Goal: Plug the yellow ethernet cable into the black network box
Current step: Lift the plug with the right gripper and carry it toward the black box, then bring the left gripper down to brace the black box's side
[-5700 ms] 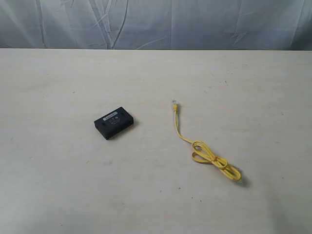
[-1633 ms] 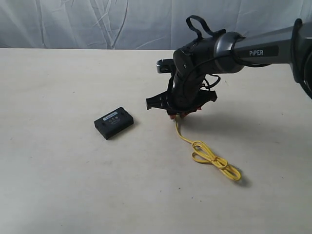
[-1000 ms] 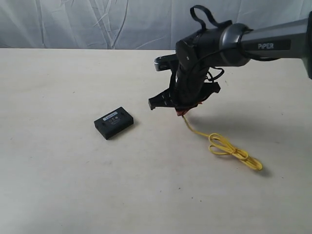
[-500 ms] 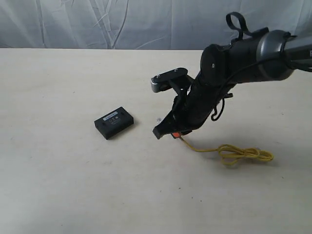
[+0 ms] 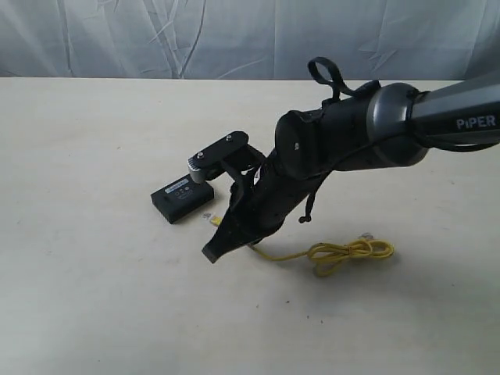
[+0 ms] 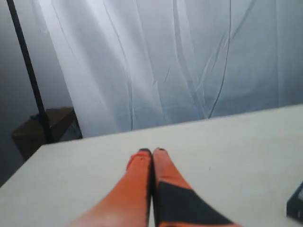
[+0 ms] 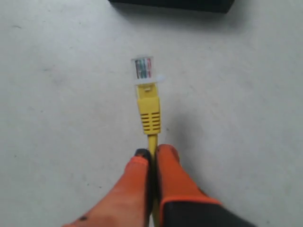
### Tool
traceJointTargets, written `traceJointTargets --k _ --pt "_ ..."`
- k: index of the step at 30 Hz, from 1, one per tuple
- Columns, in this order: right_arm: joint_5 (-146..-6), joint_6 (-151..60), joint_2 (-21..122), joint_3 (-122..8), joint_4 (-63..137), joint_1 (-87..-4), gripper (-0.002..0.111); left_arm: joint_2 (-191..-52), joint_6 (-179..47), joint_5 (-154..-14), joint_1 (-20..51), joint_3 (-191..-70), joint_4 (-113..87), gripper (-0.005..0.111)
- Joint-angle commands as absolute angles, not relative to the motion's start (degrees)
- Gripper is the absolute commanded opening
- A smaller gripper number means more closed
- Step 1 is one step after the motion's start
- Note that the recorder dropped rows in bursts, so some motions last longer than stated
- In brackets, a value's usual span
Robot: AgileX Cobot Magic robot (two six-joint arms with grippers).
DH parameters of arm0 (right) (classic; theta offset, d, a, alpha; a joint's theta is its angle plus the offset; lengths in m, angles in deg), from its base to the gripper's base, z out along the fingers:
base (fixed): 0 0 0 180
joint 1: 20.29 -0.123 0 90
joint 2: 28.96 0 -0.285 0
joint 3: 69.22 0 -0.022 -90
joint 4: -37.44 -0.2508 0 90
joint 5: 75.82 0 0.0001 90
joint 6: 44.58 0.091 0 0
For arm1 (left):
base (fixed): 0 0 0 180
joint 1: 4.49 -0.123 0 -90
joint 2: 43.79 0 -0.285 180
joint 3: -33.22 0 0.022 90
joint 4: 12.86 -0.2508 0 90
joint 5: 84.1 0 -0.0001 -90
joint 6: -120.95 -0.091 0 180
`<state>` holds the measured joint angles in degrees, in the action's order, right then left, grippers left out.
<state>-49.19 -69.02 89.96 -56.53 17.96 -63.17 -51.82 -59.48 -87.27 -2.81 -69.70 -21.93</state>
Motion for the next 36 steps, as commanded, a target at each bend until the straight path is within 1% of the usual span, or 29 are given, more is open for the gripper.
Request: traceJointTargets --k 1,7,11,14,16,18,22,27,31,36 --pt "-50.91 -69.44 91.46 -56.22 17.26 -63.68 0.000 -51.58 -59.05 -75.59 -2.91 -69.56 -17.91 0.000" --pt "-50.65 -69.44 91.58 -56.22 16.58 -63.68 0.000 -51.58 -58.50 -75.04 -2.91 -69.56 -15.44 0.000" --pt "-48.86 -69.44 91.58 -56.34 16.58 -63.68 0.000 -51.58 -58.52 -75.15 -2.91 -69.56 -7.80 0.000" --pt "-48.29 -69.44 91.58 -56.41 16.58 -63.68 0.000 -56.08 -60.88 -81.46 -2.91 -75.61 -5.97 0.000" --pt "-48.04 -69.44 91.71 -56.96 16.58 -63.68 0.000 -62.66 -61.63 -87.40 -2.91 -81.28 -7.34 0.000" --pt "-47.59 -69.44 91.71 -57.50 16.58 -63.68 0.000 -70.06 -61.63 -89.67 -2.91 -86.32 -9.61 0.000" --pt "-45.39 -69.44 91.71 -59.69 16.58 -63.68 0.000 -89.73 -61.63 -92.86 -2.91 -96.91 -15.18 0.000" --pt "-44.93 -69.44 91.71 -60.15 16.58 -63.68 0.000 -114.27 -65.17 -98.07 -2.16 -109.02 -14.49 0.000" --pt "-46.65 -69.44 91.71 -60.16 16.58 -63.68 0.000 -133.16 -75.55 -103.22 0.05 -118.58 -7.25 0.000" --pt "-47.90 -69.44 91.71 -60.16 16.58 -63.68 0.000 -151.65 -99.02 -112.81 1.39 -132.91 13.24 0.000"
